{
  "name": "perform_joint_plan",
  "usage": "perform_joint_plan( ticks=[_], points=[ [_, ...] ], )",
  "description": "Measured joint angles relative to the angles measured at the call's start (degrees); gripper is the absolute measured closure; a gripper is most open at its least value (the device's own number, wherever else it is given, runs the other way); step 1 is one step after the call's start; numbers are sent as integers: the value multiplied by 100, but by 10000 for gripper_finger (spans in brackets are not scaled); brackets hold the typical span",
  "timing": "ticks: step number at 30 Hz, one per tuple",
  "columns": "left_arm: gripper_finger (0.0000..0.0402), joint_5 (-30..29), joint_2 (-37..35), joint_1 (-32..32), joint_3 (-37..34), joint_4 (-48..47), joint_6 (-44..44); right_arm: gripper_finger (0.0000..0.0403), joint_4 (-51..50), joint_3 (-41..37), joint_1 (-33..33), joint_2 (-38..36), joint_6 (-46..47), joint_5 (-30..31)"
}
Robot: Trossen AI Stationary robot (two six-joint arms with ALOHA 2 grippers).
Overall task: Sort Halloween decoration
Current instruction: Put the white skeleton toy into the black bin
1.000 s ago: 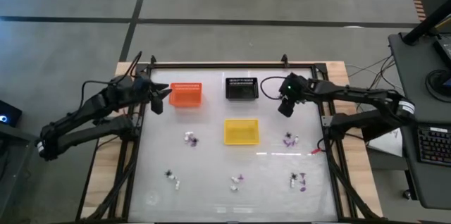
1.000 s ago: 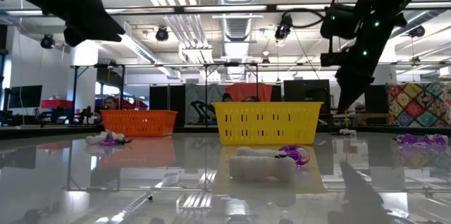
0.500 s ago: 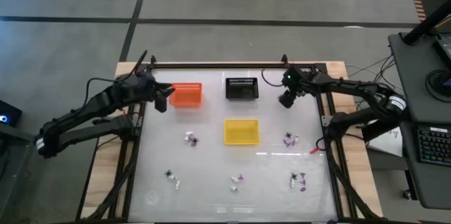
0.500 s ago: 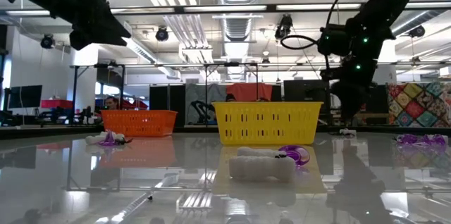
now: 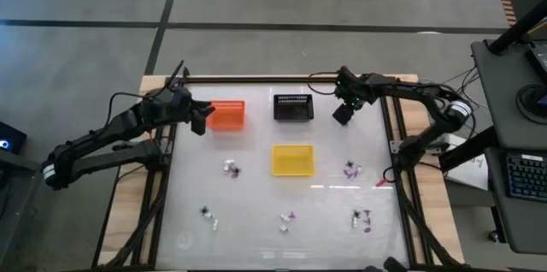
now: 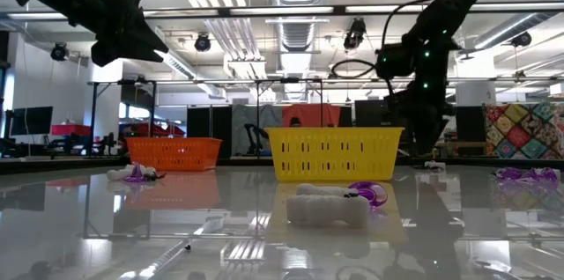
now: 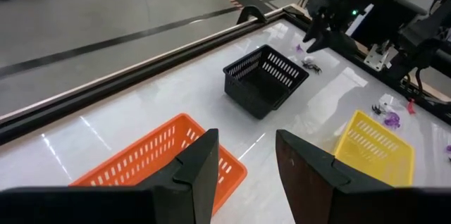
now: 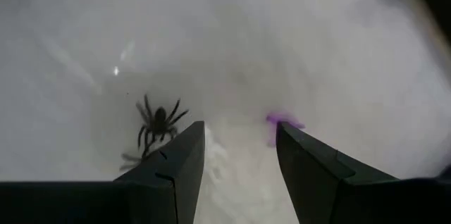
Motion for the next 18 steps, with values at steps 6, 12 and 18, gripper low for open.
perform_joint_plan(
  ticks=[6, 12, 18],
  points=[
    [277, -1, 7, 0, 0, -4, -14, 236, -136, 177, 0, 203, -404, -11],
    [277, 0, 14, 0, 0, -11, -44, 236, -466, 164, 0, 200, -504, -47],
    [277, 0, 20, 0, 0, -13, -42, 236, -441, 150, 4, 281, -462, -241]
  ],
)
